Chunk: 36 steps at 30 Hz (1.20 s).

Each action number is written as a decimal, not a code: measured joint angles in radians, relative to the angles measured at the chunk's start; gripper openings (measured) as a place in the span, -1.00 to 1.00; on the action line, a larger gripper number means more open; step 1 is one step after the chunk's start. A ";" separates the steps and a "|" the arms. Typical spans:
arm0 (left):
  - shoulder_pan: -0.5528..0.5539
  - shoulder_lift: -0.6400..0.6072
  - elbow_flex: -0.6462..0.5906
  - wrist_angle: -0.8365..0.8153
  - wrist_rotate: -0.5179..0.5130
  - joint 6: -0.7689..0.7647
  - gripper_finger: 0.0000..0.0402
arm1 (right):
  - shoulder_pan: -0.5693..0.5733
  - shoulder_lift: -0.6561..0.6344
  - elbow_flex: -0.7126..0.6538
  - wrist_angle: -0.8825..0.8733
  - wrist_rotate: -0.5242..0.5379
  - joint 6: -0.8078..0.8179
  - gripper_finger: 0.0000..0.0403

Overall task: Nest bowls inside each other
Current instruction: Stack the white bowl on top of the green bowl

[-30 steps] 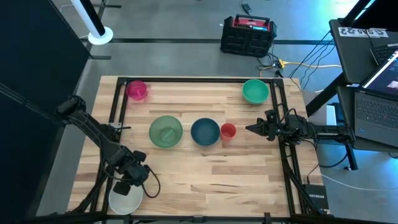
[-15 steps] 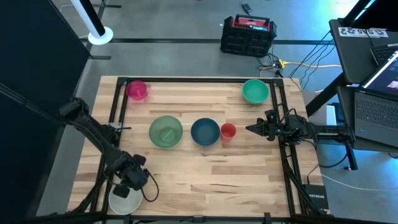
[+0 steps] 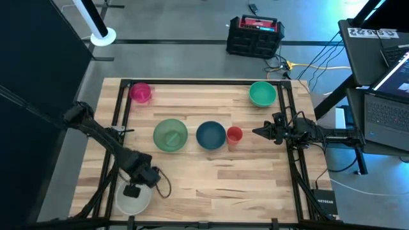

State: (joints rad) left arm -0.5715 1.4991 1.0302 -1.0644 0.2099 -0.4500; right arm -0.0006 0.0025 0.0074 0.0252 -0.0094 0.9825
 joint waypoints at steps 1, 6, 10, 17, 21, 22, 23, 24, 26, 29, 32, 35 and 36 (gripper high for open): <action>0.022 -0.007 0.015 -0.024 0.002 -0.002 -0.99 | 0.000 0.000 0.000 0.000 0.001 0.000 -1.00; 0.175 -0.027 0.108 -0.162 0.004 0.033 -1.00 | 0.000 0.000 0.000 -0.004 0.001 0.000 -1.00; 0.344 -0.027 0.194 -0.206 -0.004 0.096 -1.00 | 0.000 0.000 0.000 -0.012 -0.001 0.000 -1.00; 0.618 -0.021 0.316 -0.276 -0.166 0.215 -1.00 | 0.000 0.000 0.000 -0.013 -0.005 -0.001 -1.00; 0.741 0.015 0.323 -0.261 -0.198 0.284 -1.00 | 0.000 0.000 0.000 -0.013 -0.007 -0.002 -1.00; 0.756 0.031 0.321 -0.254 -0.199 0.305 -1.00 | 0.000 0.000 0.000 -0.013 -0.007 -0.002 -1.00; 0.771 0.047 0.318 -0.247 -0.199 0.326 -1.00 | 0.000 0.000 0.000 -0.013 -0.008 -0.002 -1.00; 0.786 0.063 0.316 -0.240 -0.200 0.347 -1.00 | 0.000 0.000 0.000 -0.013 -0.008 -0.003 -1.00; 0.815 0.094 0.311 -0.226 -0.201 0.388 -1.00 | 0.000 0.000 0.000 -0.013 -0.008 -0.003 -1.00; 0.859 0.141 0.303 -0.206 -0.202 0.451 -1.00 | 0.000 0.000 0.000 -0.013 -0.009 -0.004 -1.00; 0.904 0.188 0.296 -0.185 -0.204 0.513 -1.00 | 0.000 0.000 0.000 -0.013 -0.009 -0.005 -1.00; 0.936 0.224 0.281 -0.167 -0.204 0.572 -1.00 | 0.000 0.000 0.000 -0.013 -0.011 -0.004 -1.00; 0.939 0.227 0.271 -0.164 -0.203 0.589 -1.00 | 0.000 0.000 0.000 -0.013 -0.013 -0.005 -1.00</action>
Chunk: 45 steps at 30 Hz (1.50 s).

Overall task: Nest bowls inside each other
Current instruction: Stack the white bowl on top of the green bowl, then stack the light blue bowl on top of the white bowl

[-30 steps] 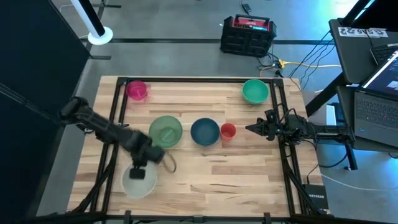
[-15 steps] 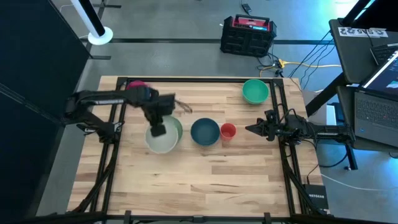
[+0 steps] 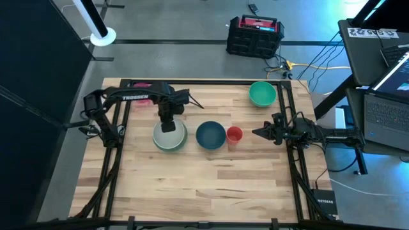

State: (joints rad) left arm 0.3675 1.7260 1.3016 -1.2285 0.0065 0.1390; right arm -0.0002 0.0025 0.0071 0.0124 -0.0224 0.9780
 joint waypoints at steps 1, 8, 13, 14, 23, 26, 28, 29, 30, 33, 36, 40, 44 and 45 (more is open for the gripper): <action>0.004 0.001 -0.014 0.000 0.002 0.011 -1.00 | 0.000 0.000 0.000 0.000 -0.004 0.000 -1.00; 0.003 0.002 -0.050 0.071 0.031 0.046 -1.00 | 0.000 0.000 0.000 0.000 -0.008 -0.008 -1.00; -0.007 0.001 -0.050 0.117 0.038 0.068 -1.00 | 0.000 0.000 0.000 0.001 -0.011 -0.013 -1.00; -0.009 0.001 -0.051 0.119 0.038 0.078 -0.99 | 0.000 0.000 0.000 0.001 -0.012 -0.013 -1.00; -0.030 0.001 -0.106 0.148 0.039 0.108 -0.70 | 0.000 0.000 0.000 0.003 -0.028 -0.009 -1.00; -0.037 0.000 -0.125 0.157 0.040 0.118 -0.60 | 0.000 0.000 0.000 0.004 -0.032 -0.008 -1.00; -0.042 0.000 -0.136 0.164 0.040 0.122 -0.54 | 0.000 0.000 0.000 0.004 -0.032 -0.008 -1.00; -0.041 -0.001 -0.133 0.165 0.040 0.115 -0.50 | 0.000 0.000 0.000 0.004 -0.032 -0.009 -1.00; -0.041 -0.005 -0.125 0.163 0.039 0.109 -0.47 | 0.000 0.000 0.000 0.004 -0.032 -0.012 -1.00; -0.033 -0.020 -0.084 0.150 0.033 0.105 -0.43 | 0.000 0.000 0.000 0.004 -0.032 -0.016 -1.00; -0.028 -0.024 -0.030 0.118 0.031 0.104 -0.42 | 0.000 0.000 0.000 0.005 -0.032 -0.016 -1.00; -0.027 -0.024 0.052 0.052 0.029 0.093 -0.42 | 0.000 0.000 0.000 0.013 -0.015 -0.017 -1.00; -0.029 -0.025 0.158 0.010 0.029 0.078 -0.42 | 0.000 0.038 0.028 0.055 0.030 -0.062 -1.00; -0.032 -0.030 0.180 0.009 0.028 0.076 -0.42 | 0.000 0.053 0.039 0.072 0.040 -0.078 -1.00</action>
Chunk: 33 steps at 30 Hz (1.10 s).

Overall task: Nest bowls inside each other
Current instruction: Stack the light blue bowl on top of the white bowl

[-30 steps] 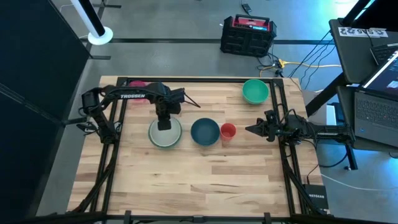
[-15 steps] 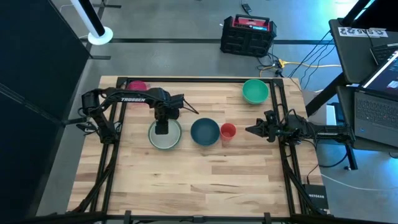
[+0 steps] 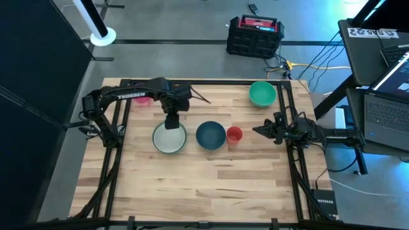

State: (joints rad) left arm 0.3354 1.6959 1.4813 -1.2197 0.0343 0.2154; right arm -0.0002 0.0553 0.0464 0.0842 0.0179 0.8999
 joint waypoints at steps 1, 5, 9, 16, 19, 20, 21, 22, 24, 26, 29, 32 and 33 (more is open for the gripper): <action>-0.003 -0.005 0.022 -0.001 -0.002 -0.002 -0.42 | 0.000 0.015 0.011 0.016 0.010 -0.016 -1.00; -0.015 -0.025 0.109 -0.006 -0.008 -0.008 -0.42 | 0.000 0.074 0.055 0.082 0.050 -0.078 -1.00; -0.028 -0.045 0.197 -0.011 -0.014 -0.015 -0.41 | 0.000 0.134 0.100 0.147 0.090 -0.141 -1.00; -0.032 -0.101 0.292 -0.053 -0.022 -0.058 -0.41 | -0.042 0.493 0.480 -0.168 0.205 -0.418 -1.00; -0.031 -0.134 0.292 -0.085 -0.025 -0.085 -0.41 | -0.139 0.685 0.725 -0.595 0.329 -0.463 -1.00; -0.032 -0.144 0.292 -0.097 -0.024 -0.096 -0.41 | -0.183 0.742 0.793 -0.728 0.384 -0.467 -1.00; -0.032 -0.154 0.292 -0.104 -0.024 -0.101 -0.41 | -0.233 0.794 0.854 -0.836 0.420 -0.487 -1.00; -0.033 -0.163 0.292 -0.111 -0.024 -0.105 -0.41 | -0.285 0.837 0.910 -0.915 0.437 -0.522 -1.00; -0.035 -0.184 0.292 -0.117 -0.024 -0.117 -0.41 | -0.394 0.909 1.009 -1.001 0.430 -0.595 -1.00; -0.035 -0.206 0.292 -0.117 -0.025 -0.126 -0.41 | -0.502 0.978 1.078 -1.049 0.343 -0.651 -0.98; -0.035 -0.237 0.292 -0.122 -0.025 -0.140 -0.41 | -0.576 1.073 1.117 -1.083 0.248 -0.674 -0.82; -0.032 -0.265 0.292 -0.133 -0.034 -0.140 -0.41 | -0.637 1.166 1.145 -1.115 0.172 -0.691 -0.64; -0.031 -0.274 0.292 -0.137 -0.036 -0.141 -0.41 | -0.658 1.197 1.155 -1.125 0.146 -0.696 -0.58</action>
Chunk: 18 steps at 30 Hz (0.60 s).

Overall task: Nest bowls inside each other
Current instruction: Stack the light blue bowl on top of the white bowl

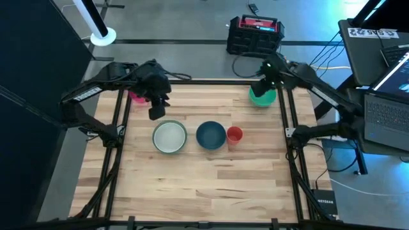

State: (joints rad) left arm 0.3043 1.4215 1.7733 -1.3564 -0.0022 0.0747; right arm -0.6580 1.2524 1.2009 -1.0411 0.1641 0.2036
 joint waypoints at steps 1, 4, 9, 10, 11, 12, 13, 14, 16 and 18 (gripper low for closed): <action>0.001 -0.009 0.000 -0.004 -0.003 0.000 -0.41 | -0.020 0.031 0.009 -0.011 -0.026 -0.006 -0.52; 0.004 -0.037 0.000 -0.014 -0.012 -0.001 -0.41 | -0.081 0.125 0.038 -0.042 -0.102 -0.023 -0.34; 0.009 -0.084 0.000 -0.032 -0.026 -0.002 -0.41 | -0.150 0.264 0.072 -0.080 -0.209 -0.045 -0.10; 0.009 -0.093 0.000 -0.035 -0.029 -0.002 -0.41 | -0.145 0.286 0.072 -0.081 -0.215 -0.046 -0.09; 0.013 -0.096 0.000 -0.039 -0.029 0.002 -0.41 | -0.140 0.307 0.072 -0.085 -0.214 -0.048 -0.08; 0.014 -0.098 0.000 -0.045 -0.030 0.002 -0.41 | -0.140 0.326 0.069 -0.086 -0.211 -0.051 -0.08; 0.015 -0.100 0.000 -0.053 -0.031 -0.004 -0.41 | -0.139 0.339 0.066 -0.085 -0.210 -0.052 -0.08; 0.017 -0.101 0.000 -0.059 -0.035 -0.007 -0.41 | -0.139 0.350 0.065 -0.083 -0.213 -0.053 -0.08; 0.024 -0.104 0.000 -0.067 -0.037 -0.006 -0.41 | -0.140 0.371 0.059 -0.067 -0.221 -0.056 -0.08; 0.027 -0.104 0.000 -0.082 -0.039 0.001 -0.41 | -0.141 0.388 0.042 -0.052 -0.220 -0.063 -0.08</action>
State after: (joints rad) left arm 0.3309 1.3170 1.7733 -1.4386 -0.0415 0.0757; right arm -0.7986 1.6402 1.2434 -1.0935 -0.0555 0.1402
